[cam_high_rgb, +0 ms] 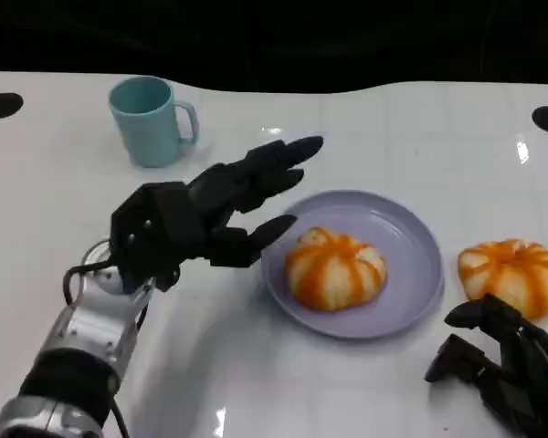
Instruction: Grasp the bread from the table and place it into the plate.
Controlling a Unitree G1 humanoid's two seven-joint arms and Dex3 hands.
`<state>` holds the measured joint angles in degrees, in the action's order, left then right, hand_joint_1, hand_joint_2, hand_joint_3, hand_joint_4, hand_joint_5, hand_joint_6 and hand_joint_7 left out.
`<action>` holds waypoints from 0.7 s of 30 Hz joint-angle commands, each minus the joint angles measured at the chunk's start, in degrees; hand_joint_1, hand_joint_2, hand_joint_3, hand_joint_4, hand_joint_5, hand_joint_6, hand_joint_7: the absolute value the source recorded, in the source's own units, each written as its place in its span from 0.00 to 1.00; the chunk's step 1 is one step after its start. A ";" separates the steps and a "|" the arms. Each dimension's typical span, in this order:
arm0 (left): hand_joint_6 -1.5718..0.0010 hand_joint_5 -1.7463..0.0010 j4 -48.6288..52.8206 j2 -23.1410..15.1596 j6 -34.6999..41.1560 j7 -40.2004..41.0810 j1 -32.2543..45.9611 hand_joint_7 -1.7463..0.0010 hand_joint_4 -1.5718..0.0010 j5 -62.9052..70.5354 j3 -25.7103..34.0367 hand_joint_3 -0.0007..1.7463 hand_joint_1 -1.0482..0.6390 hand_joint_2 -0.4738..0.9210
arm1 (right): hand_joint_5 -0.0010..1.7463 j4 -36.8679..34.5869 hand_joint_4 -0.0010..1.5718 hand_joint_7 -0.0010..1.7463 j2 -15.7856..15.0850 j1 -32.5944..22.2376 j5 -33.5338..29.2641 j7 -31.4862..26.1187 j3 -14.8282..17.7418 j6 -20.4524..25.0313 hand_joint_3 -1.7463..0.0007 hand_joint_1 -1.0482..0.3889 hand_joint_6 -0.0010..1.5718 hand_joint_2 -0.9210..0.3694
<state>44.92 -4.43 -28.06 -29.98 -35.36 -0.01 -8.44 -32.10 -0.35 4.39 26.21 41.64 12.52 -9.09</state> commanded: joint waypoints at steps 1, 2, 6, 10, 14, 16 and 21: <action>0.87 0.86 -2.28 -0.60 1.28 -0.99 0.70 0.97 0.88 -0.77 0.68 0.37 0.10 1.00 | 0.86 0.29 0.43 0.68 -0.41 -0.83 -0.17 -0.59 0.06 0.68 0.88 0.37 0.38 0.00; 0.83 0.84 -7.65 1.02 4.81 -2.72 5.50 0.96 0.83 -8.10 3.69 0.36 0.12 1.00 | 0.86 0.36 0.43 0.68 -0.34 -0.89 -0.11 -0.49 0.00 0.72 0.88 0.37 0.38 0.00; 0.59 0.64 -21.27 3.85 15.09 -5.31 16.01 0.91 0.61 -22.92 9.16 0.29 0.21 1.00 | 0.85 0.59 0.42 0.67 -0.29 -0.99 -0.01 -0.15 -0.13 0.90 0.88 0.37 0.38 0.00; 0.54 0.31 -29.22 5.28 25.29 -4.94 21.45 0.66 0.59 -30.57 11.15 0.31 0.25 1.00 | 0.85 0.54 0.42 0.67 -0.37 -0.90 0.10 0.47 -0.15 0.81 0.86 0.37 0.38 0.00; 0.60 0.07 -37.40 7.21 35.01 -1.11 28.20 0.31 0.57 -37.48 13.32 0.27 0.27 1.00 | 0.85 0.79 0.42 0.66 -0.28 -0.94 0.12 0.39 -0.14 0.97 0.86 0.37 0.38 0.00; 0.64 0.01 -40.49 7.30 38.96 -0.78 31.13 0.17 0.54 -40.25 14.13 0.26 0.28 1.00 | 0.85 1.12 0.43 0.66 -0.17 -1.06 -0.06 -0.06 -0.20 1.10 0.86 0.37 0.39 0.00; 0.64 0.00 -46.14 8.08 44.13 1.55 36.32 0.04 0.48 -42.73 15.01 0.25 0.29 1.00 | 0.85 1.04 0.43 0.66 -0.28 -0.96 0.11 0.23 -0.17 1.48 0.86 0.37 0.39 0.00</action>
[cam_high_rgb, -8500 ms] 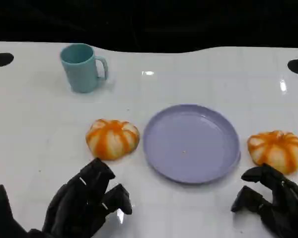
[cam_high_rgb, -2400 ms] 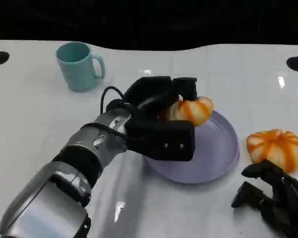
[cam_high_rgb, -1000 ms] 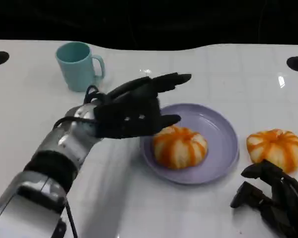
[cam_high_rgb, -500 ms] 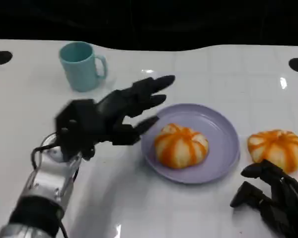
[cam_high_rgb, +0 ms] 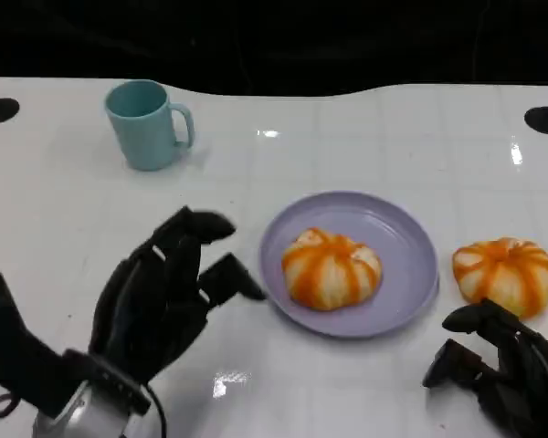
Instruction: Grasp the bread from the table and place it into the plate.
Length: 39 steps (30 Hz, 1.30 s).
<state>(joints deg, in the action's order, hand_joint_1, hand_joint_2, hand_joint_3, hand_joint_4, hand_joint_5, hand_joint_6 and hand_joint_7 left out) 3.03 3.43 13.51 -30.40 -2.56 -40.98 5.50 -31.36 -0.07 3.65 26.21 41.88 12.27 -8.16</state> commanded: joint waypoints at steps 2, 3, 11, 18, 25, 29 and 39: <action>0.64 0.00 -5.23 0.36 3.24 2.07 4.44 0.01 0.47 -1.96 1.14 0.25 0.29 1.00 | 0.85 0.19 0.43 0.66 -0.60 -0.13 0.27 0.18 0.14 0.72 0.86 0.37 0.39 0.00; 0.64 0.00 -5.62 0.34 3.72 2.10 5.42 0.00 0.47 -2.06 1.10 0.25 0.29 1.00 | 0.85 0.34 0.43 0.66 -0.58 -0.18 0.06 -0.16 0.06 0.70 0.86 0.37 0.39 0.00; 0.62 0.00 -4.80 0.57 3.55 1.88 8.11 0.00 0.44 -1.01 1.61 0.24 0.28 1.00 | 0.84 0.81 0.44 0.66 -0.25 -0.54 0.14 -0.52 0.08 0.53 0.87 0.37 0.40 0.00; 0.62 0.00 -2.19 0.40 3.45 0.68 8.09 0.00 0.46 -0.80 1.76 0.23 0.31 1.00 | 0.85 1.69 0.44 0.66 -0.29 -1.10 -0.29 -1.18 -0.11 0.83 0.88 0.36 0.40 0.00; 0.62 0.00 1.03 0.04 2.39 -1.04 7.08 0.00 0.47 -0.01 1.97 0.25 0.31 1.00 | 0.85 -0.08 0.43 0.66 -0.54 -0.55 0.24 0.62 0.51 -0.08 0.86 0.38 0.39 0.00; 0.62 0.00 2.00 0.13 2.15 -1.45 6.63 0.00 0.48 0.18 2.24 0.26 0.32 1.00 | 0.84 0.05 0.43 0.65 -0.65 -0.62 0.04 0.40 0.54 0.18 0.87 0.37 0.40 0.00; 0.62 0.00 5.84 0.00 0.22 -3.64 4.87 0.00 0.48 1.87 2.65 0.23 0.30 1.00 | 0.85 -3.24 0.43 0.66 -0.90 1.03 -0.10 1.27 1.01 -1.32 0.86 0.38 0.39 0.00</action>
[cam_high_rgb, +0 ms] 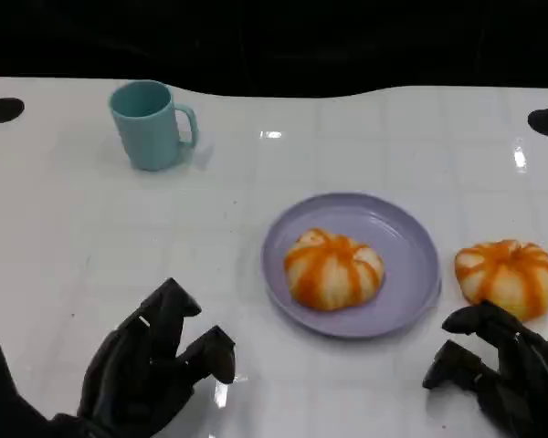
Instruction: Grasp the bread from the table and place it into the plate.
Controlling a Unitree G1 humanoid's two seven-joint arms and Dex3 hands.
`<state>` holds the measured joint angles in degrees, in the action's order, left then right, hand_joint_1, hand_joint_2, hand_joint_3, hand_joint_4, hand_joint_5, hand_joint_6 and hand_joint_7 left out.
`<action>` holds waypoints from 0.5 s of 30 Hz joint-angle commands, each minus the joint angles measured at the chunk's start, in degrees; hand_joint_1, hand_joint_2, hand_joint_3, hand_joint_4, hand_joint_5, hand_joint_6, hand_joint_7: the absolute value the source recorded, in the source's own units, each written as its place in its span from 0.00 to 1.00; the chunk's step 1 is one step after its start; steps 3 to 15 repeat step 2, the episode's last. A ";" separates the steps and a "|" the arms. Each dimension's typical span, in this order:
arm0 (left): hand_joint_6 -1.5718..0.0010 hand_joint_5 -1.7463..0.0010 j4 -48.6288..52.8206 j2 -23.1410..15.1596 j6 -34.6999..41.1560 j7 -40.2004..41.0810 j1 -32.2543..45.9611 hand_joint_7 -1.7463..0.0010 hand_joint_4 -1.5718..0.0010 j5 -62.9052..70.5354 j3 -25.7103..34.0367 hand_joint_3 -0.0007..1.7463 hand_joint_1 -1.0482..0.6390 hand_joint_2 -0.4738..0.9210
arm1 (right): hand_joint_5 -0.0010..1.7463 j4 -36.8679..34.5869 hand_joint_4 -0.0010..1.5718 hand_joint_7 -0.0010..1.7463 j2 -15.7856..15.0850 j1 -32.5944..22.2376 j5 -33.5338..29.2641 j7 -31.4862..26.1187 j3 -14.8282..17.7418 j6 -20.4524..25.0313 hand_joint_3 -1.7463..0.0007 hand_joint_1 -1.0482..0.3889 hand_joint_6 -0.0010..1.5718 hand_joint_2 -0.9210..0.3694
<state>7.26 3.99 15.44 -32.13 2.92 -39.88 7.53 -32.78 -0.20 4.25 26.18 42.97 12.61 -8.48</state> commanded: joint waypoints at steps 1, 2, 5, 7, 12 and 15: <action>0.62 0.00 1.96 -0.49 -1.99 -2.25 -0.71 0.00 0.48 0.73 0.65 0.23 0.30 1.00 | 0.85 -2.23 0.43 0.66 -0.91 0.59 -0.03 0.51 0.71 -1.22 0.86 0.38 0.39 0.00; 0.62 0.00 2.19 -0.45 -2.15 -2.45 -0.78 0.00 0.48 0.70 0.68 0.23 0.30 1.00 | 0.85 -2.53 0.43 0.66 -1.03 0.69 0.02 0.77 0.74 -1.36 0.86 0.38 0.38 0.00; 0.62 0.00 2.19 -0.45 -2.15 -2.45 -0.78 0.00 0.48 0.70 0.68 0.23 0.30 1.00 | 0.85 -2.53 0.43 0.66 -1.03 0.69 0.02 0.77 0.74 -1.36 0.86 0.38 0.38 0.00; 0.62 0.00 2.19 -0.45 -2.15 -2.45 -0.78 0.00 0.48 0.70 0.68 0.23 0.30 1.00 | 0.85 -2.53 0.43 0.66 -1.03 0.69 0.02 0.77 0.74 -1.36 0.86 0.38 0.38 0.00; 0.62 0.00 2.19 -0.45 -2.15 -2.45 -0.78 0.00 0.48 0.70 0.68 0.23 0.30 1.00 | 0.85 -2.53 0.43 0.66 -1.03 0.69 0.02 0.77 0.74 -1.36 0.86 0.38 0.38 0.00; 0.62 0.00 2.19 -0.45 -2.15 -2.45 -0.78 0.00 0.48 0.70 0.68 0.23 0.30 1.00 | 0.85 -2.53 0.43 0.66 -1.03 0.69 0.02 0.77 0.74 -1.36 0.86 0.38 0.38 0.00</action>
